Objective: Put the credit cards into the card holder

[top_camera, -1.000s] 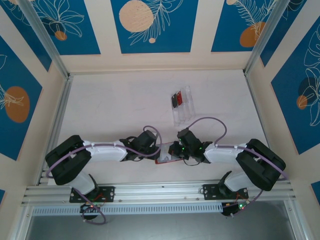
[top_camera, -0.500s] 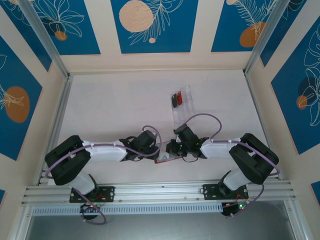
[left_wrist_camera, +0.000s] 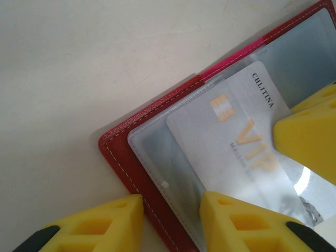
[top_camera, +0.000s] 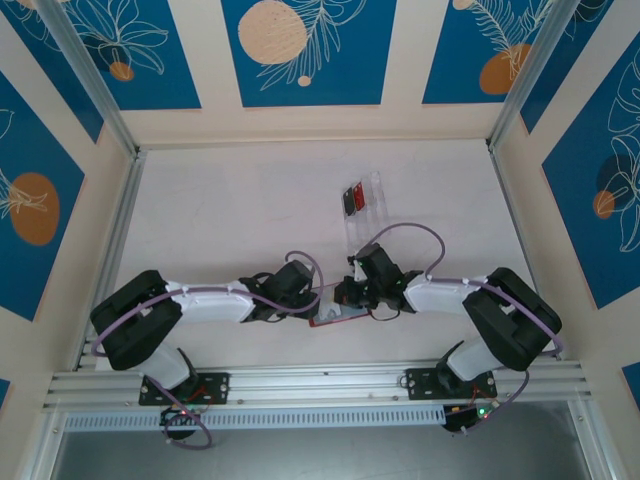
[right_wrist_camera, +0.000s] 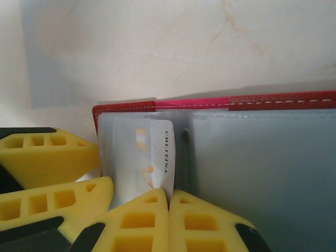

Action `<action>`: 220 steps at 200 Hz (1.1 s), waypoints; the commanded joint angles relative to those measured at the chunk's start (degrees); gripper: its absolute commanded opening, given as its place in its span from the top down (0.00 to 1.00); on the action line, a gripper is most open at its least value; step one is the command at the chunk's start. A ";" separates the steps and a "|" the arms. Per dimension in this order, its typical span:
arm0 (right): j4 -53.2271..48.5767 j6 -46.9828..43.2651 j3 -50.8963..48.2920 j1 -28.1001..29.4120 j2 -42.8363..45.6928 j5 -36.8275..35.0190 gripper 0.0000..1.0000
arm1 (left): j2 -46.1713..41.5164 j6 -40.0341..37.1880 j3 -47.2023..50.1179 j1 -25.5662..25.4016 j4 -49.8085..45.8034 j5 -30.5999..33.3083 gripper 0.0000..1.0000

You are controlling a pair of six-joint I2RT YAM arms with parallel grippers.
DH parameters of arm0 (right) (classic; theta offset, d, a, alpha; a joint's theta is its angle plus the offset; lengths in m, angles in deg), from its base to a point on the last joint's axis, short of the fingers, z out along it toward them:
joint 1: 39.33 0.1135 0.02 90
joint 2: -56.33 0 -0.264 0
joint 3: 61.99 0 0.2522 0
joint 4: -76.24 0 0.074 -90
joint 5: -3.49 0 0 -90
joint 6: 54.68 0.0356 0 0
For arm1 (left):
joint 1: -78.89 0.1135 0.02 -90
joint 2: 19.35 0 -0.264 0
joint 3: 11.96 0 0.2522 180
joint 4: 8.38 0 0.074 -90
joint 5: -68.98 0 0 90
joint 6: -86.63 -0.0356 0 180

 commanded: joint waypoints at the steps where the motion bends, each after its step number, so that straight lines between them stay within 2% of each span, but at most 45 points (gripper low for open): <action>1: -7.34 -4.08 0.78 -1.03 -2.14 0.64 1.00 | 3.33 0.29 0.72 -0.99 -3.57 -1.93 0.66; 71: -5.26 -5.36 1.80 -0.42 -8.24 4.09 1.00 | 3.23 0.74 0.65 -0.94 -3.32 -2.05 0.63; 124: -5.21 -5.55 2.24 -0.42 -9.98 4.30 1.00 | -1.01 6.72 3.48 0.92 -1.42 -1.58 0.58; 220: -4.86 -5.62 3.28 -0.57 -12.78 5.31 1.00 | -7.31 10.59 9.39 3.79 7.49 -5.04 0.62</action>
